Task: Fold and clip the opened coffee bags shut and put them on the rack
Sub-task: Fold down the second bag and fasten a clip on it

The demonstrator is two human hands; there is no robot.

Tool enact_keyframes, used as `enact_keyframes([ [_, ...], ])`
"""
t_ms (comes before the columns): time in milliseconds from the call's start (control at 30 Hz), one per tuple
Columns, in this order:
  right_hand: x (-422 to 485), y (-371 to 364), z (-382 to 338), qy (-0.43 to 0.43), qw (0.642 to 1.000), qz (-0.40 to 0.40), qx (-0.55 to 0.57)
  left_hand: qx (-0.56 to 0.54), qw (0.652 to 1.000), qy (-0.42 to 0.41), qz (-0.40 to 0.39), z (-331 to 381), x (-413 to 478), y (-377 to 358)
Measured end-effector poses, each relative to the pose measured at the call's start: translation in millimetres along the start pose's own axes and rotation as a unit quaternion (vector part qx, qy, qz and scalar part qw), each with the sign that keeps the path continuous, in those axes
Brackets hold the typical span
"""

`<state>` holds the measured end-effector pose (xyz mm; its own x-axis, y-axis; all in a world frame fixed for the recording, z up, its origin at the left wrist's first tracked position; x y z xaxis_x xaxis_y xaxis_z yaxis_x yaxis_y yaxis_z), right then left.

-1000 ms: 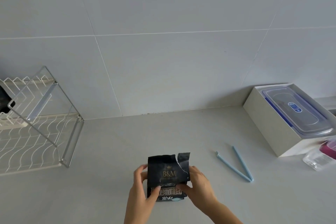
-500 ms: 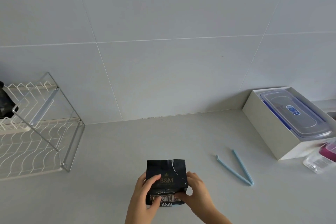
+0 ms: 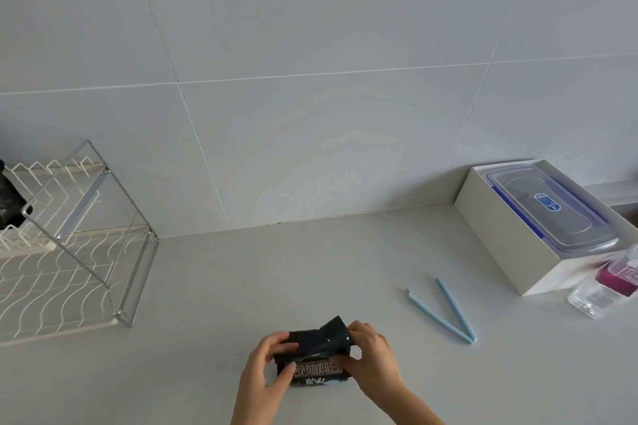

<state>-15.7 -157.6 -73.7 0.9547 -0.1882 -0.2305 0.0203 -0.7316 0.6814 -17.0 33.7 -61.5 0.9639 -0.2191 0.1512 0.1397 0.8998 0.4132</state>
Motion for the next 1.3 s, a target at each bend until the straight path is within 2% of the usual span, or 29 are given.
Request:
enact_keyframes([
  [200,0.1,3.9,5.4,-0.035,0.995,-0.016,0.095,-0.04,0.998,0.056,0.01,-22.4,2.6,-1.0],
  [300,3.2,13.6,6.8,-0.042,0.986,-0.01,0.158,-0.035,0.998,0.042,0.006,-21.8,10.3,-0.6],
  [433,8.1,2.1,-0.7,-0.029,0.992,-0.078,0.095,-0.049,0.996,0.063,-0.027,-29.6,11.4,-7.0],
  [500,7.6,-2.2,7.1,-0.055,0.991,-0.079,0.09,-0.077,0.992,0.091,-0.045,-36.4,6.4,-13.9],
  [600,8.8,-3.5,10.9,-0.065,0.992,-0.067,0.084,-0.102,0.988,0.117,-0.025,-44.5,1.1,-15.1],
  [833,18.8,-5.7,10.9,-0.079,0.988,-0.077,0.105,-0.118,0.984,0.13,0.015,-54.3,11.4,-18.1],
  [967,26.1,-0.1,23.0,-0.094,0.975,-0.073,0.189,-0.123,0.981,0.149,0.024,-53.0,12.6,-17.5],
  [1033,33.9,19.0,39.6,-0.092,0.976,-0.021,0.197,-0.128,0.979,0.159,0.022,-56.4,11.8,-17.5],
  [1067,38.0,36.8,56.4,-0.107,0.973,0.035,0.203,-0.128,0.978,0.162,0.024,-58.5,11.4,-17.1],
  [1167,36.2,110.7,127.6,-0.202,0.915,0.254,0.241,-0.126,0.978,0.165,0.034,-63.1,12.4,-15.9],
  [1200,33.6,130.6,152.6,-0.242,0.9,0.288,0.221,-0.127,0.977,0.167,0.034,-64.9,12.8,-16.5],
  [1233,33.6,143.6,176.7,-0.281,0.897,0.285,0.187,-0.129,0.976,0.17,0.034,-66.6,13.3,-17.2],
  [1300,34.7,145.2,209.2,-0.333,0.921,0.19,0.074,-0.132,0.975,0.173,0.037,-68.1,15.3,-16.7],
])
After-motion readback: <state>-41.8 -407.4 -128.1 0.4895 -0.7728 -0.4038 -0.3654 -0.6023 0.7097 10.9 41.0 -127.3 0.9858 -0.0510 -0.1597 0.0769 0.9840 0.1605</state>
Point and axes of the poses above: each hand's wrist, its own x-axis towards the middle knuckle, its own y-axis out of the back of the hand, z = x × y, the point moved 10 cm from there along x, towards the middle knuckle, and after that the axes turned 14 degrees about -y, right-handed, at the moved point
